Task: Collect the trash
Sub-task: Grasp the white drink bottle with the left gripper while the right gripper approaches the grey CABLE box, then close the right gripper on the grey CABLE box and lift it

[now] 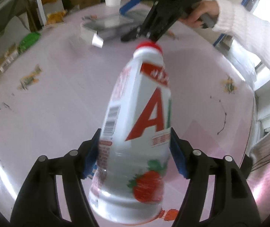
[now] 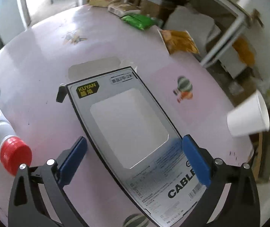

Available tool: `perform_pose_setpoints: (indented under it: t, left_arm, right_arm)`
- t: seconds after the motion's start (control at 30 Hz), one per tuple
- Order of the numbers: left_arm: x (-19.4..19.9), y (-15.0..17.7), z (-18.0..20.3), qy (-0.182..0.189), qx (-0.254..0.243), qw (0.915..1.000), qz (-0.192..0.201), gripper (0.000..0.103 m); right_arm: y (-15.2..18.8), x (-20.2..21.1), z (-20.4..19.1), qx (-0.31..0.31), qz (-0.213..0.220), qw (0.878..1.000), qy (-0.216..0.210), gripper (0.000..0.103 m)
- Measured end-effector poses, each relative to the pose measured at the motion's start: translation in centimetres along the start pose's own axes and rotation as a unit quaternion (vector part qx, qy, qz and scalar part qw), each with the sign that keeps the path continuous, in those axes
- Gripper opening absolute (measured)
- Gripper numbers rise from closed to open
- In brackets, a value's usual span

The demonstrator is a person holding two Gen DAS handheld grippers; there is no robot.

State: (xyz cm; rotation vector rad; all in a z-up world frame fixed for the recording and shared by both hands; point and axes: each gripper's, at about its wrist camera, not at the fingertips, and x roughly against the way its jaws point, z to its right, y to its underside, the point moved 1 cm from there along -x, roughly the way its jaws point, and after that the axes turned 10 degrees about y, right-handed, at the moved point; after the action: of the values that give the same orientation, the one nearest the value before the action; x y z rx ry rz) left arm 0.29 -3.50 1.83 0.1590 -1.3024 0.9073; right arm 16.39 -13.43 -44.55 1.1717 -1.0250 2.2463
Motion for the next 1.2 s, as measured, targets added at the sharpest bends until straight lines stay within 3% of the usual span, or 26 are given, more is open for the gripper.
perform_pose_setpoints:
  t: [0.3, 0.37, 0.4, 0.43, 0.53, 0.67, 0.73, 0.77, 0.8, 0.9, 0.93, 0.97, 1.03, 1.13, 1.2]
  left_arm:
    - [0.8, 1.1, 0.6, -0.015, 0.021, 0.9992, 0.029, 0.060]
    - [1.0, 1.5, 0.9, -0.015, 0.034, 0.9988, 0.032, 0.060]
    - [1.3, 1.9, 1.1, -0.016, 0.039, 0.9986, 0.033, 0.060]
    - [1.6, 2.2, 1.4, -0.023, 0.044, 0.9980, 0.040, 0.060]
    - [2.6, 2.8, 1.5, -0.012, 0.071, 0.9953, 0.064, 0.060]
    - [4.7, 4.2, 2.4, 0.011, 0.120, 0.9885, 0.091, 0.060]
    - [5.4, 4.5, 3.0, 0.021, 0.131, 0.9861, 0.100, 0.060]
    - [5.6, 4.6, 3.2, 0.024, 0.131, 0.9859, 0.101, 0.060]
    - [5.9, 4.8, 3.6, 0.024, 0.130, 0.9854, 0.107, 0.060]
    - [6.6, 5.0, 4.2, 0.018, 0.126, 0.9849, 0.117, 0.060]
    - [6.9, 5.0, 4.2, 0.019, 0.126, 0.9845, 0.120, 0.060]
    - [6.9, 5.2, 4.1, 0.023, 0.128, 0.9839, 0.122, 0.060]
    - [7.5, 5.0, 3.9, 0.025, 0.129, 0.9829, 0.129, 0.060]
    - [8.1, 4.6, 3.1, 0.040, 0.136, 0.9800, 0.140, 0.060]
    - [8.3, 4.5, 2.7, 0.052, 0.148, 0.9766, 0.148, 0.060]
  right_arm:
    - [2.8, 2.0, -2.6, -0.028, -0.036, 0.999, 0.004, 0.096]
    - [3.2, 2.7, -3.0, -0.047, -0.034, 0.998, 0.010, 0.091]
    - [3.6, 3.3, -3.0, -0.064, -0.030, 0.997, 0.016, 0.085]
    - [4.0, 4.1, -2.4, -0.095, -0.027, 0.995, 0.029, 0.065]
    - [5.3, 5.4, -1.6, -0.161, -0.029, 0.986, 0.004, 0.037]
    - [7.5, 7.2, -2.6, -0.187, -0.046, 0.981, -0.027, 0.022]
    - [8.7, 6.6, -4.1, -0.184, -0.083, 0.976, -0.078, 0.009]
    - [9.2, 6.6, -4.7, -0.177, -0.091, 0.977, -0.080, 0.009]
    - [9.4, 7.4, -5.2, -0.160, -0.072, 0.982, -0.068, 0.009]
    - [8.8, 9.1, -4.7, -0.167, -0.042, 0.982, -0.079, 0.011]
    - [8.3, 9.9, -4.2, -0.166, -0.030, 0.983, -0.076, 0.026]
    - [7.8, 10.5, -3.9, -0.156, -0.022, 0.985, -0.070, 0.060]
    - [5.8, 11.3, -3.3, -0.108, 0.006, 0.994, -0.030, 0.097]
    - [2.5, 10.0, -2.7, -0.042, 0.006, 0.998, 0.056, 0.097]
    - [0.9, 7.9, -2.1, -0.021, -0.018, 0.998, 0.053, 0.097]
